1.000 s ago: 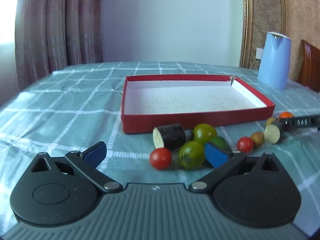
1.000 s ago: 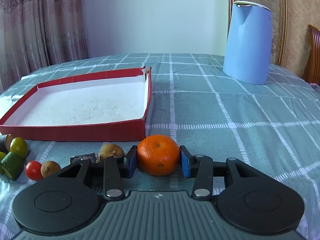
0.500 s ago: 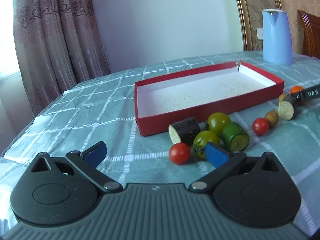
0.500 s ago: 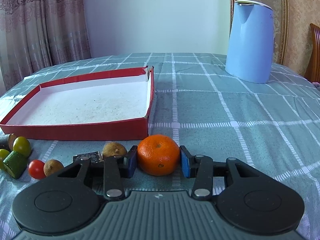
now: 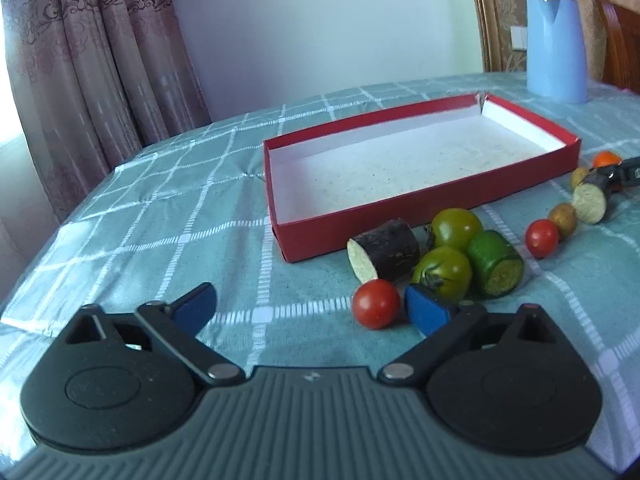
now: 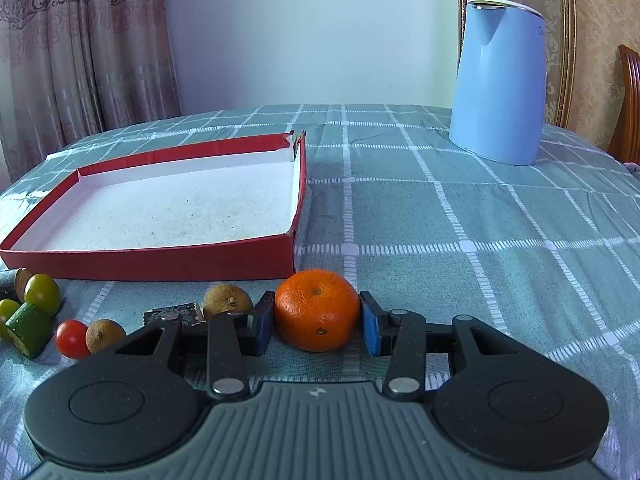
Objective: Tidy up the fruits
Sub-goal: 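Close the right gripper on the mandarin while the left gripper grasps the red cherry tomato, then carry the mandarin into the tray and open the right gripper while the left releases the tomato there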
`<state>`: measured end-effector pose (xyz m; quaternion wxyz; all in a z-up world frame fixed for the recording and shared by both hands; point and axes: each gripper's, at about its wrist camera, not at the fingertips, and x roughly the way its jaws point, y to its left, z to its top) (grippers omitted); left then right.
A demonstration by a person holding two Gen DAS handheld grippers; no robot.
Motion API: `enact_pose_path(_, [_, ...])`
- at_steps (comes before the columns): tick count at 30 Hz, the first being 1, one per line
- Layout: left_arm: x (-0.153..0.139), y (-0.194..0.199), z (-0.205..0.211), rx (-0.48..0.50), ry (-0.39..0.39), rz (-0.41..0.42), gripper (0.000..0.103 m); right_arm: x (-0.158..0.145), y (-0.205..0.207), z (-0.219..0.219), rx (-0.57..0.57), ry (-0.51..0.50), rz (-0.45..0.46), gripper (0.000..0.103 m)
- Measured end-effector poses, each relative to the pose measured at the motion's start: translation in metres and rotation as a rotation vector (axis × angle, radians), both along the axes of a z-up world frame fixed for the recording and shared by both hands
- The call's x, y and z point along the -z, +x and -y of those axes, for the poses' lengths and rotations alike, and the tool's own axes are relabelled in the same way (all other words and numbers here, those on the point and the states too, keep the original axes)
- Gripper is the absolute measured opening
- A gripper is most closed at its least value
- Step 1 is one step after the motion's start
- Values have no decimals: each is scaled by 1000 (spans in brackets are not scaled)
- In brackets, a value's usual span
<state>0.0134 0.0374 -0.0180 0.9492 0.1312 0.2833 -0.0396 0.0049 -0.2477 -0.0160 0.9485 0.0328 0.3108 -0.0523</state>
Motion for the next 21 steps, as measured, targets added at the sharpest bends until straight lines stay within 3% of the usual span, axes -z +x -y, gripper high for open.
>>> enact_pose_path(3, [2, 0, -2, -14, -26, -23, 93, 0, 0, 0, 0, 0, 0, 43])
enact_pose_path(5, [3, -2, -4, -4, -57, -24, 83, 0, 0, 0, 0, 1, 0, 43])
enact_pose_path(8, [1, -4, -4, 34, -110, -41, 50, 0, 0, 0, 0, 1, 0, 43])
enact_pose_path(11, [0, -9, 4, 80, -107, -42, 28, 0, 0, 0, 0, 2, 1, 43])
enact_pose_path(15, [3, -14, 17, 83, -51, -14, 24, 0, 0, 0, 2, 1, 1, 43])
enact_pose_path(21, [-1, -17, 9, 76, -97, -12, 23, -2, -3, 1, 7, 10, 18, 43])
